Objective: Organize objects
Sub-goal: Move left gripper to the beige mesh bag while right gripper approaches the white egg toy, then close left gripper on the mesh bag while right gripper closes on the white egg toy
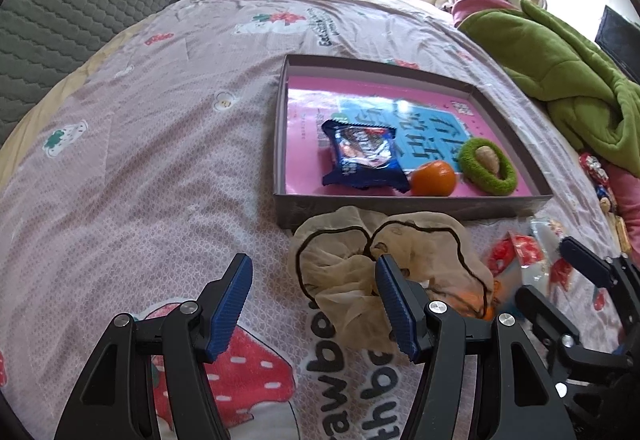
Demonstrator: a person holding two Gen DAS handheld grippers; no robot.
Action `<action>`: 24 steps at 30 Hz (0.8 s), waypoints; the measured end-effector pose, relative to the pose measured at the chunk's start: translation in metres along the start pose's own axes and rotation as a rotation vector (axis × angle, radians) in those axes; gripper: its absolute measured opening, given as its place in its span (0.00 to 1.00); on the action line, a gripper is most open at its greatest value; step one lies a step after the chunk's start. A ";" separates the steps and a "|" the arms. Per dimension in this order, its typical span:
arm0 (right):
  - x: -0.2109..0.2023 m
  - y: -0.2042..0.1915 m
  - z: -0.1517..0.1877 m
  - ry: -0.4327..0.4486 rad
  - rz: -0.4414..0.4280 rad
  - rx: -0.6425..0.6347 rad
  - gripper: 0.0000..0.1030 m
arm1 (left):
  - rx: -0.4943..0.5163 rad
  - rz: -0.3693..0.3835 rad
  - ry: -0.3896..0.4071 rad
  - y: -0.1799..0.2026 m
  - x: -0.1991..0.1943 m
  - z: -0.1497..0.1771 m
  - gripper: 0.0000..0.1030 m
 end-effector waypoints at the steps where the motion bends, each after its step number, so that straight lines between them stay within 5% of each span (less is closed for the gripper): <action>1: 0.000 0.000 0.000 -0.001 0.000 -0.002 0.61 | -0.004 0.002 -0.004 -0.001 0.003 0.000 0.64; 24: 0.014 -0.012 0.005 -0.028 0.017 -0.048 0.61 | 0.024 -0.004 -0.075 0.001 0.035 0.011 0.64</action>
Point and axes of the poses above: each gripper's, at about its wrist camera, not at the fingertips, and x roughly the way its jaws point, y to its right, z to its underside, the point moved 4 cm from there along x, roughly the way its jaws point, and after that the axes turned 10 degrees about z, right-handed, at the moved point
